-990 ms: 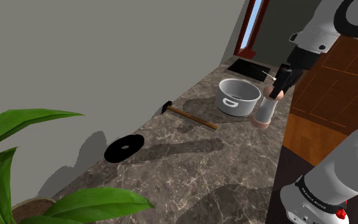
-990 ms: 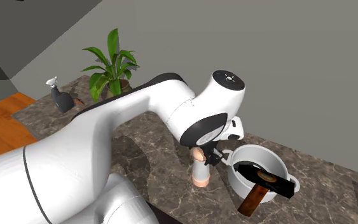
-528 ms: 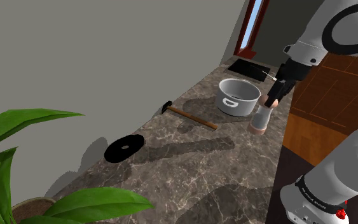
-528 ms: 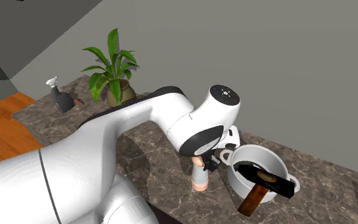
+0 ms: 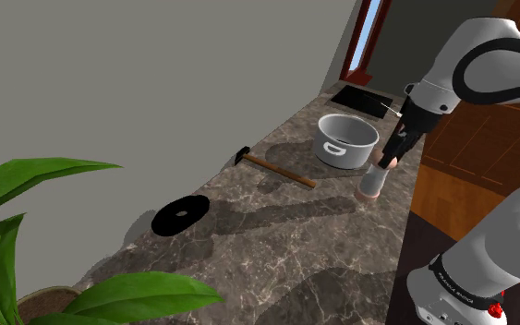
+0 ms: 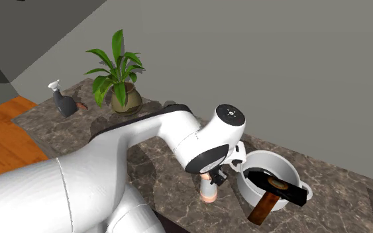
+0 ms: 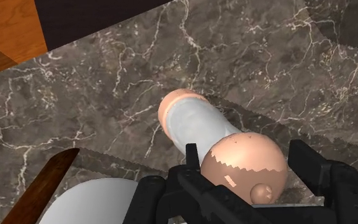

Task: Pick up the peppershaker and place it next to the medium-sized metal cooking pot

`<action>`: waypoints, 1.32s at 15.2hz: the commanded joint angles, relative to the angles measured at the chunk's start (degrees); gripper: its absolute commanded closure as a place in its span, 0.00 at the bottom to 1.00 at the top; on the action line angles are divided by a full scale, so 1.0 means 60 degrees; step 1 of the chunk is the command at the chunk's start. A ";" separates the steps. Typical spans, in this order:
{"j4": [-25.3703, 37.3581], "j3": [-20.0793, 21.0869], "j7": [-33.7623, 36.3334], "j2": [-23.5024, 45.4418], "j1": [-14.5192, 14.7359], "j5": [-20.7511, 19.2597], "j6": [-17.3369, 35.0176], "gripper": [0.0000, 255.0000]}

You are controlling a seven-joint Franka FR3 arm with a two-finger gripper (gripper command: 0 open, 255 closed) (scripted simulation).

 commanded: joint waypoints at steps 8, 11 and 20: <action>-0.0471 -0.0062 -0.0089 0.0239 0.0003 -0.0013 0.0711 1.00; -0.0471 -0.0063 -0.0089 0.0240 0.0003 -0.0013 0.0711 1.00; 0.0368 -0.0074 -0.0069 -0.0031 -0.0066 -0.0069 -0.0404 0.00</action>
